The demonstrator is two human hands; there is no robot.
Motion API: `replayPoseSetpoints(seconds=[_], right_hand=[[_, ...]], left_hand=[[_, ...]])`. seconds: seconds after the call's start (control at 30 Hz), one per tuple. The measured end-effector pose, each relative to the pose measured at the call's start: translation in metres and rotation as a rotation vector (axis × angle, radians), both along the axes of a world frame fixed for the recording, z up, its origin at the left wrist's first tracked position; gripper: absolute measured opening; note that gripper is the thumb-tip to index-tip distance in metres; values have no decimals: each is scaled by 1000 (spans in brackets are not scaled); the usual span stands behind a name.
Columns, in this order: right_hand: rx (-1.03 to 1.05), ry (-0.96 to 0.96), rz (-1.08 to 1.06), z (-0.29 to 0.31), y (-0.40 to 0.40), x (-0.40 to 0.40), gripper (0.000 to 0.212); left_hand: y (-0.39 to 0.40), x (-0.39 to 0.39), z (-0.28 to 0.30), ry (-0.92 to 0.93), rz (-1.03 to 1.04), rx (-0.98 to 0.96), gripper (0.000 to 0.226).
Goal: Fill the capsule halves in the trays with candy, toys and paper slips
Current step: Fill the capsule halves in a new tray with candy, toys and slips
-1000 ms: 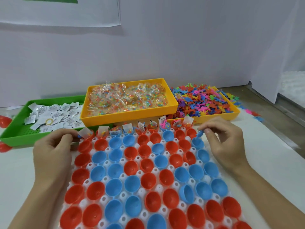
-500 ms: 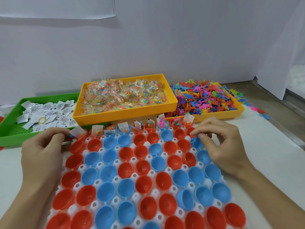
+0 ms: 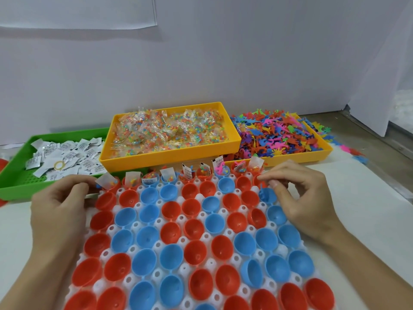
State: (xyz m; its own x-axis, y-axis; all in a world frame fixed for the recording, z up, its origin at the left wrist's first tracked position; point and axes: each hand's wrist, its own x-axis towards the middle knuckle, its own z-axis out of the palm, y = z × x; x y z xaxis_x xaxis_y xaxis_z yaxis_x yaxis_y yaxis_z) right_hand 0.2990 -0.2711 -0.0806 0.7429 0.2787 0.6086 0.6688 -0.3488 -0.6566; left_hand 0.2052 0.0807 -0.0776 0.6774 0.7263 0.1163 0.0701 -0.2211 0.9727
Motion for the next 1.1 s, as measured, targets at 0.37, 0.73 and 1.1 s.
replayPoseSetpoints(seconds=[0.37, 0.73, 1.1], right_hand=[[103, -5, -187, 9, 5, -2, 23], [-480, 91, -165, 94, 89, 65, 19], [-794, 207, -152, 104, 121, 95, 6]], left_hand=[[-4, 4, 6, -97, 11, 48, 31], [-5, 3, 8, -102, -4, 87, 36], [-4, 3, 9, -84, -4, 112, 23]])
